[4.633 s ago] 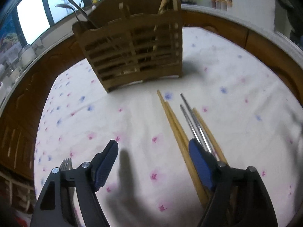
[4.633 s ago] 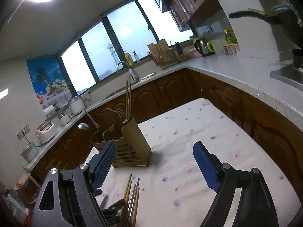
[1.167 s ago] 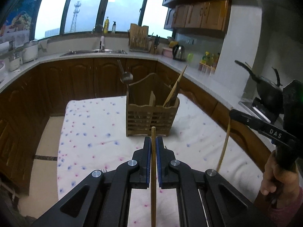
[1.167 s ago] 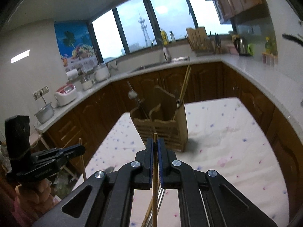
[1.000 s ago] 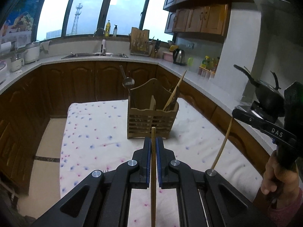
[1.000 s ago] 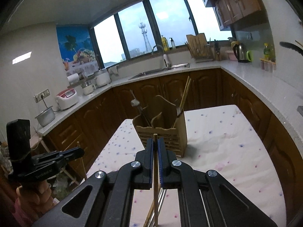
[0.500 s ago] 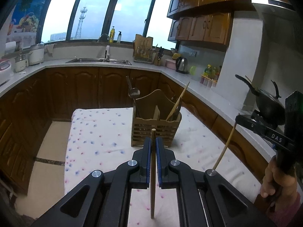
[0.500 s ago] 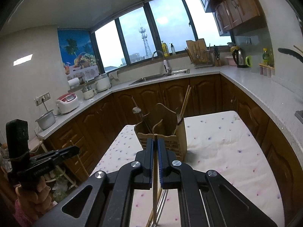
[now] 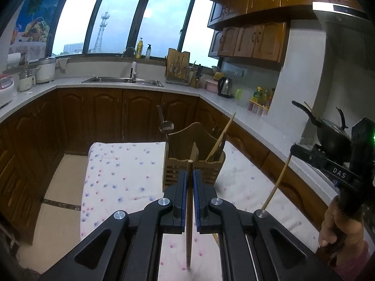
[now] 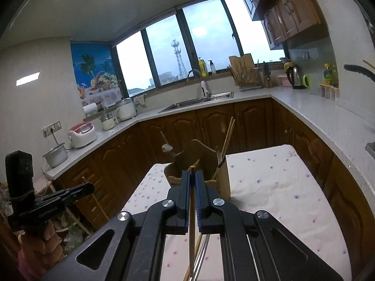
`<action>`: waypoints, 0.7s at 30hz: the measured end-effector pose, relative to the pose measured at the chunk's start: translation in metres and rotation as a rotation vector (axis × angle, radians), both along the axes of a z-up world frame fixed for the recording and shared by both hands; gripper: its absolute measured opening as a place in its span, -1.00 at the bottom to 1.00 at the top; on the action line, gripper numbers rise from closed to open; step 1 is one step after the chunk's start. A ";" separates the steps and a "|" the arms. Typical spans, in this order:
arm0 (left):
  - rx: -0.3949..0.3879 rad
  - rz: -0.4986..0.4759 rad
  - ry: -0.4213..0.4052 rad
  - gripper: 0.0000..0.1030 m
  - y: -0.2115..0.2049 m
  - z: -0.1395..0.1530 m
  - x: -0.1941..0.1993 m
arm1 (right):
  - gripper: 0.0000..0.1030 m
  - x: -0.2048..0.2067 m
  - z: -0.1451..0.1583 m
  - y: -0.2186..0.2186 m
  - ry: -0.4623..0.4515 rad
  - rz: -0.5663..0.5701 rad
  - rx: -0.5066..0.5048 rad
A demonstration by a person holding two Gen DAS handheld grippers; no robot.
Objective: Organize utensils
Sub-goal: 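Lift both chopsticks upright and carry them over the wooden holder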
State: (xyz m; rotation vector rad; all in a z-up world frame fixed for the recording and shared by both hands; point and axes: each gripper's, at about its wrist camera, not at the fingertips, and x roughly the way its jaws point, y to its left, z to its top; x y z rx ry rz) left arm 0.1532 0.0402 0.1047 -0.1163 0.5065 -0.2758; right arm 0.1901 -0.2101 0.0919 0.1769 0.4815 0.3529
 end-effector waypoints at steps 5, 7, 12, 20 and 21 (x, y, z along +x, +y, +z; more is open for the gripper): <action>-0.007 0.003 -0.019 -0.93 0.001 0.005 0.006 | -0.92 0.008 0.004 0.000 -0.010 0.003 0.004; -0.011 0.004 -0.028 -0.93 0.001 0.006 0.010 | -0.92 0.010 0.005 0.001 -0.019 0.002 0.007; -0.019 0.004 -0.057 -0.93 0.001 0.010 0.016 | -0.92 0.018 0.010 0.000 -0.043 -0.006 0.019; -0.035 0.026 -0.101 -0.93 0.006 0.019 0.035 | -0.92 0.038 0.030 -0.005 -0.108 -0.036 0.044; -0.037 0.027 -0.111 -0.93 0.007 0.020 0.038 | -0.92 0.042 0.034 -0.006 -0.117 -0.039 0.047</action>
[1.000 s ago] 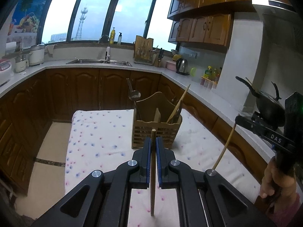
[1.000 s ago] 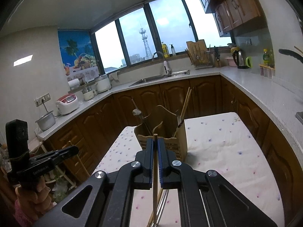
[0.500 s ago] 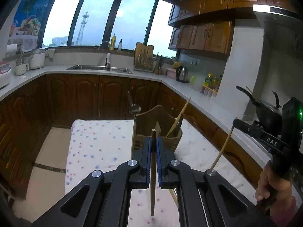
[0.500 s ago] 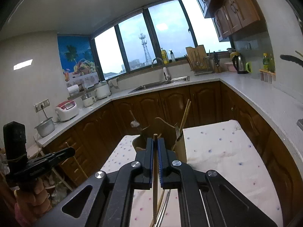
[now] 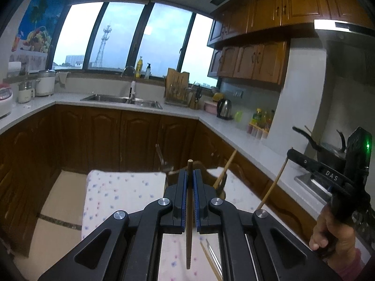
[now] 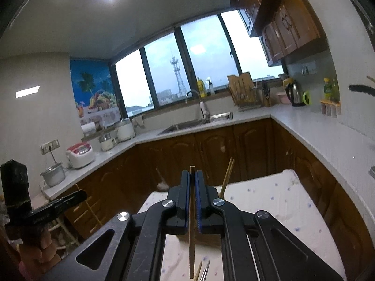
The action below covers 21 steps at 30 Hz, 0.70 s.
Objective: Organize utensils
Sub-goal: 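Lift both chopsticks upright and carry them over the wooden holder, then lower the chopsticks into the holder and open both grippers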
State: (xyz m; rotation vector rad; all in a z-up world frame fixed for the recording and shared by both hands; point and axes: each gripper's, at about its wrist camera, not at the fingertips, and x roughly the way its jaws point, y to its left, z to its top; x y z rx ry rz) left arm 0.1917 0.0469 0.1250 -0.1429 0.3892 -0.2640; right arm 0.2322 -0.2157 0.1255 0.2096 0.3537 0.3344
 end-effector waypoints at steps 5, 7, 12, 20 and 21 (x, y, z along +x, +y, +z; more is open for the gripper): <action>-0.007 0.007 -0.044 -0.93 0.002 0.006 0.018 | -0.92 0.019 0.013 0.003 -0.034 -0.011 0.000; -0.010 0.012 -0.061 -0.93 0.002 0.009 0.026 | -0.92 0.026 0.017 0.004 -0.051 -0.016 0.000; -0.024 0.035 -0.107 -0.93 0.004 0.008 0.043 | -0.92 0.043 0.027 0.009 -0.095 -0.041 -0.012; -0.057 0.076 -0.158 -0.93 0.000 -0.006 0.076 | -0.92 0.066 0.036 0.017 -0.140 -0.068 -0.042; -0.059 0.084 -0.158 -0.93 -0.001 -0.010 0.081 | -0.92 0.068 0.036 0.018 -0.142 -0.071 -0.043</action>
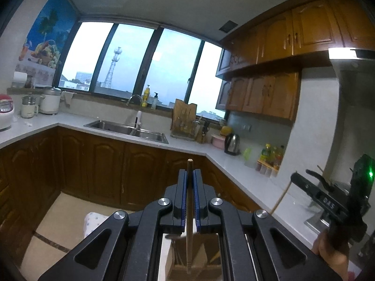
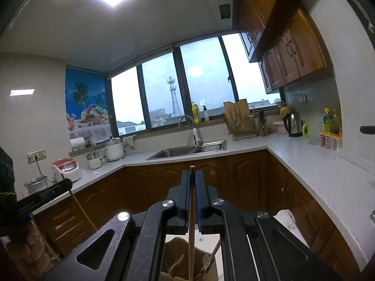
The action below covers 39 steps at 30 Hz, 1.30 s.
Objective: Organize utensils
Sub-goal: 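Lower the chopsticks into the holder and open both grippers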
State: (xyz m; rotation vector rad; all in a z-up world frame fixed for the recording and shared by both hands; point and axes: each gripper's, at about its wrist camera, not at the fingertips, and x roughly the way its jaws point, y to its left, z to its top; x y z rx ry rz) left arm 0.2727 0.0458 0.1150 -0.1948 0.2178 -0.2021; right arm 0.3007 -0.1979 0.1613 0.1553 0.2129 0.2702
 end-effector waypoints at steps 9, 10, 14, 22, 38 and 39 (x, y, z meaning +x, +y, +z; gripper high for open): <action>-0.019 0.043 0.034 -0.93 -0.015 -0.038 0.036 | -0.92 0.023 -0.015 -0.007 0.027 -0.013 0.008; -0.024 0.047 0.041 -0.93 -0.016 -0.040 0.041 | -0.92 0.024 -0.018 -0.008 0.030 -0.013 0.012; -0.035 0.063 0.074 -0.93 -0.020 -0.054 0.058 | -0.92 0.030 -0.034 -0.009 0.058 -0.013 0.024; -0.026 0.062 0.151 -0.93 -0.023 -0.074 0.081 | -0.92 0.036 -0.065 -0.007 0.117 -0.002 0.039; -0.049 0.022 0.206 -0.90 -0.014 -0.065 0.098 | -0.91 0.040 -0.097 -0.003 0.191 -0.001 0.041; -0.048 0.022 0.206 -0.90 -0.014 -0.064 0.098 | -0.91 0.039 -0.098 -0.003 0.192 -0.001 0.040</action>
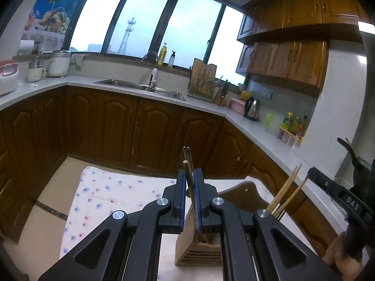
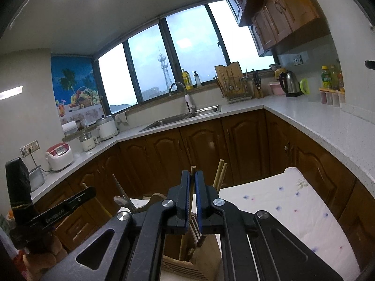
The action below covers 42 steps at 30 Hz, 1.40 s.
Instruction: Organize utensils
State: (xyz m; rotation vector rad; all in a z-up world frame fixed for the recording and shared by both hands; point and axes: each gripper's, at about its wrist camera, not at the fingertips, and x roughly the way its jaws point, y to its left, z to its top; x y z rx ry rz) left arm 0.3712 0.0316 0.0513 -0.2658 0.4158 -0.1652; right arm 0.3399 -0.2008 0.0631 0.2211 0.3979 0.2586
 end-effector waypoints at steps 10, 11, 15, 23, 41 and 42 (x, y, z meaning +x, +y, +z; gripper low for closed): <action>0.047 0.002 -0.001 -0.87 -0.005 -0.004 -0.007 | -0.91 0.000 -0.002 0.001 0.001 -0.001 0.000; 0.049 0.000 0.000 -0.87 -0.006 -0.004 -0.007 | -0.91 0.000 0.000 0.001 0.000 -0.001 0.001; 0.053 -0.001 0.013 -0.87 -0.006 -0.003 -0.007 | -0.91 0.000 -0.001 0.001 0.003 0.001 0.001; 0.061 -0.012 0.033 -0.71 -0.009 0.001 -0.007 | -0.81 -0.004 -0.011 0.001 0.016 0.007 0.010; 0.091 0.020 -0.001 0.55 -0.013 0.002 -0.050 | 0.36 -0.032 -0.002 -0.017 0.000 -0.011 0.073; 0.093 0.027 -0.003 0.58 -0.013 0.002 -0.053 | 0.41 -0.030 -0.002 -0.016 0.001 -0.009 0.075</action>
